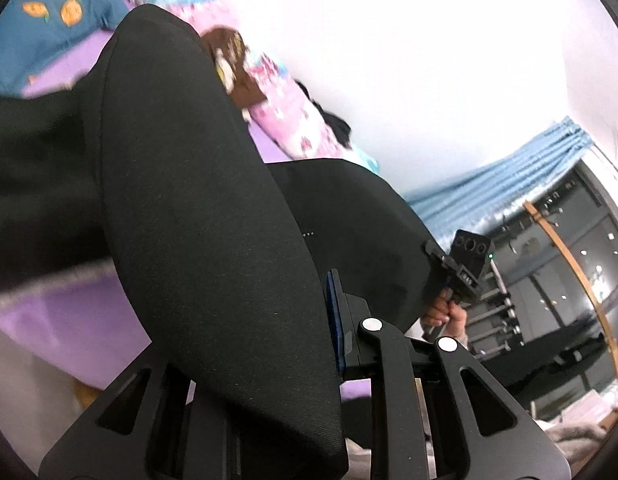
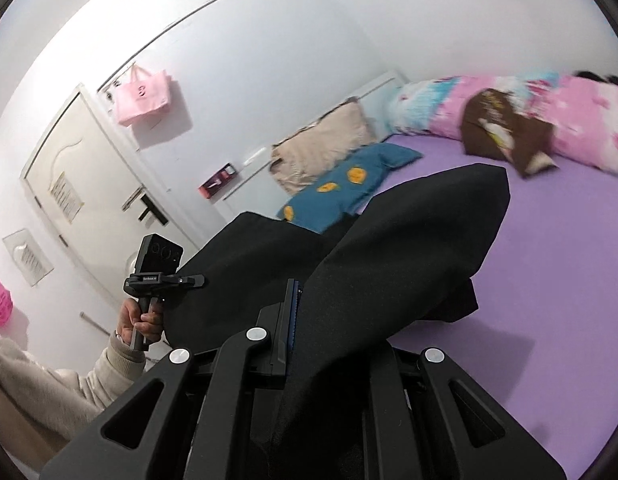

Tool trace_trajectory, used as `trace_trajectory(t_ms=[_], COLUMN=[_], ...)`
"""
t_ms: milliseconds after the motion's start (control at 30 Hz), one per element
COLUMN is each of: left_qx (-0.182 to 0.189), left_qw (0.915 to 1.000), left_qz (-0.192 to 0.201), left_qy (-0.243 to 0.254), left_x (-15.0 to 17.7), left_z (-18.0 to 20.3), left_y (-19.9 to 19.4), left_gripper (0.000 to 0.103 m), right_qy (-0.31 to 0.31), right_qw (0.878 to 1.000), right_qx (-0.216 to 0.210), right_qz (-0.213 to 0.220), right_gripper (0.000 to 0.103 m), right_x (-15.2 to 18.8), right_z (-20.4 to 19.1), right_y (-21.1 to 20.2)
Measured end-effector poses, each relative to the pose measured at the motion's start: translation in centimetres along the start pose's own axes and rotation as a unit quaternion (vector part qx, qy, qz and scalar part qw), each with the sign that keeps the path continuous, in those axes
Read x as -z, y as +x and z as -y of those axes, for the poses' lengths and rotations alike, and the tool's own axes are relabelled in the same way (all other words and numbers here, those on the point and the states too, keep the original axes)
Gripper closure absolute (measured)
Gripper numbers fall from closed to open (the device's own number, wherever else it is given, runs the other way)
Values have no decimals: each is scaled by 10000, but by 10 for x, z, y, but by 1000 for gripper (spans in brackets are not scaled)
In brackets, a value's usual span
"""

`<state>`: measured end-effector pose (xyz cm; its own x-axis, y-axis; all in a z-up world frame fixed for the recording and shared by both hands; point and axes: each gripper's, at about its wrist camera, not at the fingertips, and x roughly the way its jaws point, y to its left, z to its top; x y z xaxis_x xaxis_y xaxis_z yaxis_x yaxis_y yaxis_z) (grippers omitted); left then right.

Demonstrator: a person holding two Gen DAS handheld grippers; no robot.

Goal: Fold large clothes

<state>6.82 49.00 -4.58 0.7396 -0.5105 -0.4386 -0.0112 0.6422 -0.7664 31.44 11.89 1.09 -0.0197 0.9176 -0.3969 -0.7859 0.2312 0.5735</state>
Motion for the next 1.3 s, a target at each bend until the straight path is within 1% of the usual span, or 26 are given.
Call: trace_trajectory(t_ms=[33, 133, 267, 400, 500, 567, 633, 733, 900, 933, 1033, 1200, 1300], left_qx=[-27, -177, -327, -455, -549, -593, -666, -650, -650, -646, -671, -685, -710], left_qw=[9999, 9992, 9977, 9963, 9957, 9954, 9946, 9942, 9941, 9939, 9931, 9906, 9893], left_qz=[114, 367, 599, 719, 734, 725, 755, 785, 756, 758, 761, 712, 688], left_qy=[-21, -62, -42, -70, -113, -179, -256, -335, -437, -471, -580, -942, -1072], left_x=[-16, -55, -94, -120, -136, -145, -151, -160, -162, -162, -155, -142, -138], left_z=[-6, -20, -31, -48, -66, -76, -89, -107, -126, -123, -139, -186, -207], left_y=[-12, -41, -73, -98, -113, -115, -119, -124, -120, -116, -120, -123, -117], left_gripper=[84, 84, 84, 84, 84, 84, 84, 84, 84, 84, 84, 84, 84], right_qy=[-77, -202, -315, -248, -234, -232, -212, -172, -88, -60, 41, 447, 676], right_qw=[10000, 9997, 9990, 9985, 9985, 9986, 9986, 9985, 9985, 9985, 9985, 9975, 9963], right_qx=[-50, -152, -325, -493, -496, -470, -466, -485, -478, -472, -470, -409, -315], right_qz=[-32, -68, -35, 18, -26, -80, -116, -160, -244, -252, -289, -357, -418], right_gripper=[94, 94, 94, 94, 94, 94, 94, 94, 94, 94, 94, 94, 94], right_x=[-19, -59, -109, -142, -160, -167, -171, -175, -179, -178, -172, -157, -146], right_z=[-2, -4, -3, 8, 16, 21, 25, 32, 45, 48, 61, 102, 127], right_y=[18, 53, 99, 137, 164, 181, 194, 211, 236, 239, 253, 280, 295])
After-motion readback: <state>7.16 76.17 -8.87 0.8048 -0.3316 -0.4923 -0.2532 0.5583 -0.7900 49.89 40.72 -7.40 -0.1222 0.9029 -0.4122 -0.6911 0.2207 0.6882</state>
